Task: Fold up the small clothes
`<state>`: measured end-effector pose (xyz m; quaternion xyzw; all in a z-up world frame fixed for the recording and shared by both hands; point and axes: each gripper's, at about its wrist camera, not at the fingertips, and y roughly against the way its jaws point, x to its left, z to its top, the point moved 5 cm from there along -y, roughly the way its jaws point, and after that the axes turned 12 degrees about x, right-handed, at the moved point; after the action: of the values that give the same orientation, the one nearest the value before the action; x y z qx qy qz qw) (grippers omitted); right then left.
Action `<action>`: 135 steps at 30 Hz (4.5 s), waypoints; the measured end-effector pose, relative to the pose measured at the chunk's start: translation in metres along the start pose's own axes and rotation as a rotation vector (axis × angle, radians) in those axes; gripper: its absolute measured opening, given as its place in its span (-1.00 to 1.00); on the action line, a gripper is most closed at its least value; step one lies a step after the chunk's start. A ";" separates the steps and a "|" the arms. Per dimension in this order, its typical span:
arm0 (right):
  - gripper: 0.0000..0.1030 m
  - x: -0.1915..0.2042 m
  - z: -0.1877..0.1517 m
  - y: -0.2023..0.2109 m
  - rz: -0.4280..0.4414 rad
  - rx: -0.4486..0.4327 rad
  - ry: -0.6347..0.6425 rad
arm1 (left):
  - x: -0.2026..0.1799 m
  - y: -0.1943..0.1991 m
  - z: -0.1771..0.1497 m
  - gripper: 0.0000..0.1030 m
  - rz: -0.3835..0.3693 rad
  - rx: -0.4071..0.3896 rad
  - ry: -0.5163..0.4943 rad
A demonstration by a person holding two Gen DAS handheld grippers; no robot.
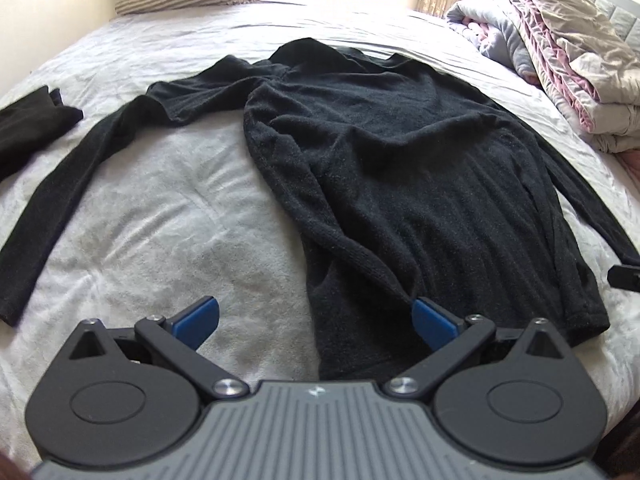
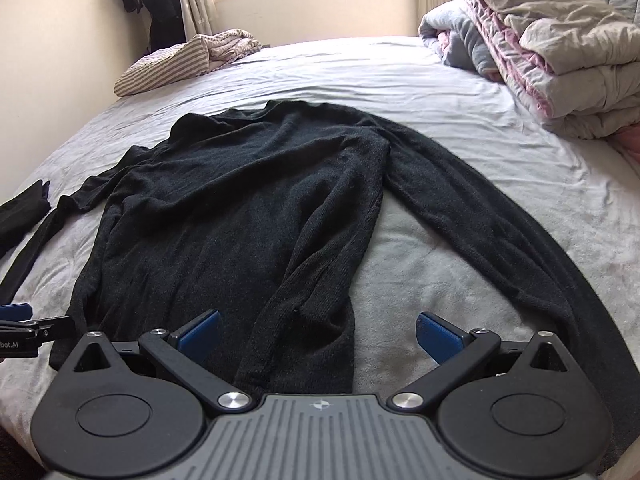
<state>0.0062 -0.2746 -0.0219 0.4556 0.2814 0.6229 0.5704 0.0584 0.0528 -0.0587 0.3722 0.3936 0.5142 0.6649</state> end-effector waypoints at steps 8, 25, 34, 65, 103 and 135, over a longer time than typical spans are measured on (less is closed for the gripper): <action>0.97 -0.026 -0.020 0.001 0.098 0.008 -0.113 | -0.017 0.014 -0.025 0.91 -0.038 -0.022 -0.147; 0.84 -0.067 -0.032 -0.004 -0.286 -0.041 -0.032 | 0.072 0.019 -0.038 0.72 0.293 -0.098 0.137; 0.85 -0.085 -0.039 0.017 -0.263 -0.048 -0.105 | 0.087 0.039 -0.049 0.70 0.146 -0.080 0.162; -0.85 -0.075 -0.051 0.031 0.146 0.062 -0.184 | 0.096 0.038 -0.082 -0.93 -0.133 0.146 0.174; -0.94 -0.293 0.092 0.100 -0.578 -0.043 -0.064 | -0.153 -0.014 0.168 0.94 0.026 -0.224 -0.493; -0.95 -0.405 0.153 -0.011 -0.692 0.049 -0.062 | -0.287 -0.231 0.332 -0.97 -0.068 -0.056 -0.839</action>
<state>0.1208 -0.6897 -0.0661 0.3653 0.4166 0.3715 0.7449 0.4038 -0.3028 -0.0891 0.5182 0.0865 0.3063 0.7939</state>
